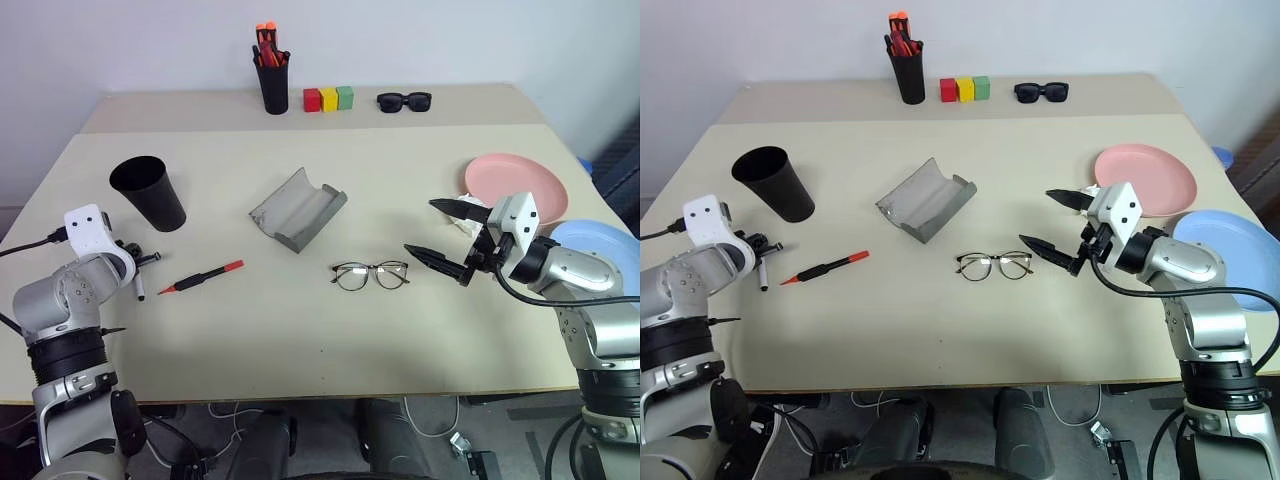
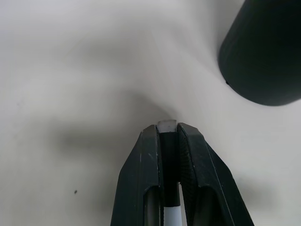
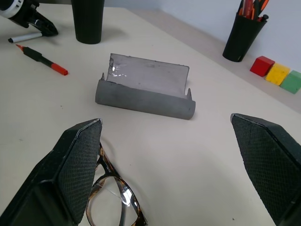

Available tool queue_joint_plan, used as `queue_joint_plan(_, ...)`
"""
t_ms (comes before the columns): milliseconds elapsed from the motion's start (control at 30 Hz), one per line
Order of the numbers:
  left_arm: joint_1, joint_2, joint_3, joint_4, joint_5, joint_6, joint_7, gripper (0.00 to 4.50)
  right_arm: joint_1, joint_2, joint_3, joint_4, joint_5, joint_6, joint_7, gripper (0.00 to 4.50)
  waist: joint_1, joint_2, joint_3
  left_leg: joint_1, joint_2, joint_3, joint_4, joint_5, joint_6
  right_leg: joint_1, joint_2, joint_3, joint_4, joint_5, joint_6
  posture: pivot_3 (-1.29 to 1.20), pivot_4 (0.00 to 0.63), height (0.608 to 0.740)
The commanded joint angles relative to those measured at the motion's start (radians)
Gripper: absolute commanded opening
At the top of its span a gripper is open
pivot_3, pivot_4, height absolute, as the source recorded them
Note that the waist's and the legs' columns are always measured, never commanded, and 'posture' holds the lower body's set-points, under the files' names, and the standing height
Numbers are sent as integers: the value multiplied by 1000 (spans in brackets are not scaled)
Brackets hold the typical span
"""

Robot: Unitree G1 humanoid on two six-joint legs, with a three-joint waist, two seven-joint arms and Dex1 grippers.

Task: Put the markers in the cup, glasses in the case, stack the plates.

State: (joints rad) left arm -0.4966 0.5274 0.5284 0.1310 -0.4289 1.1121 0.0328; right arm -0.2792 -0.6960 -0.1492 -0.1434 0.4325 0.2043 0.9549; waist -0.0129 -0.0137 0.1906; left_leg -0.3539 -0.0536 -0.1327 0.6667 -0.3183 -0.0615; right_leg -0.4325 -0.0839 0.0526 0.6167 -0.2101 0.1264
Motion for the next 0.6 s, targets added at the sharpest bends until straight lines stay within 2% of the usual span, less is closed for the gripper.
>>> queue_joint_plan(33,53,48,4,-68,-36,110,-67,27,-29,-10,-14,-30,10,-2,-2,4500,-5,0,0,0,0,0,0,0,0,0,0,0,0,0,0,0,150,740)
queue_joint_plan(67,64,66,-6,-85,-42,127,-92,27,-33,-8,-12,-29,12,0,0,4500,-7,0,0,0,0,0,0,0,0,0,0,0,0,0,0,0,150,740)
queue_joint_plan(233,208,289,-115,-270,-168,165,-432,27,-51,5,2,-29,46,23,24,4500,-8,0,0,-1,0,0,-1,0,0,-2,0,0,0,0,0,0,150,740)
queue_joint_plan(300,276,382,-160,-327,-153,66,-551,27,-60,6,2,-32,86,58,48,4500,-7,0,0,-1,0,0,-1,0,0,-2,0,0,0,0,0,0,150,740)
queue_joint_plan(367,277,381,-112,-347,-196,4,-620,27,-56,-1,-5,-52,155,109,91,4500,1,0,1,-1,1,0,-1,0,0,-1,0,0,0,0,-1,0,150,740)
queue_joint_plan(433,295,355,-83,-423,-192,-207,-722,27,-53,-8,-12,-72,208,139,130,4500,5,0,1,-1,1,-1,-1,0,0,-1,0,0,-1,0,-1,0,150,740)
queue_joint_plan(600,282,282,-26,-473,-226,-395,-784,27,-61,-13,-27,-80,237,159,150,4500,-2,1,0,-1,1,0,-1,0,1,0,0,0,-2,0,0,0,150,740)
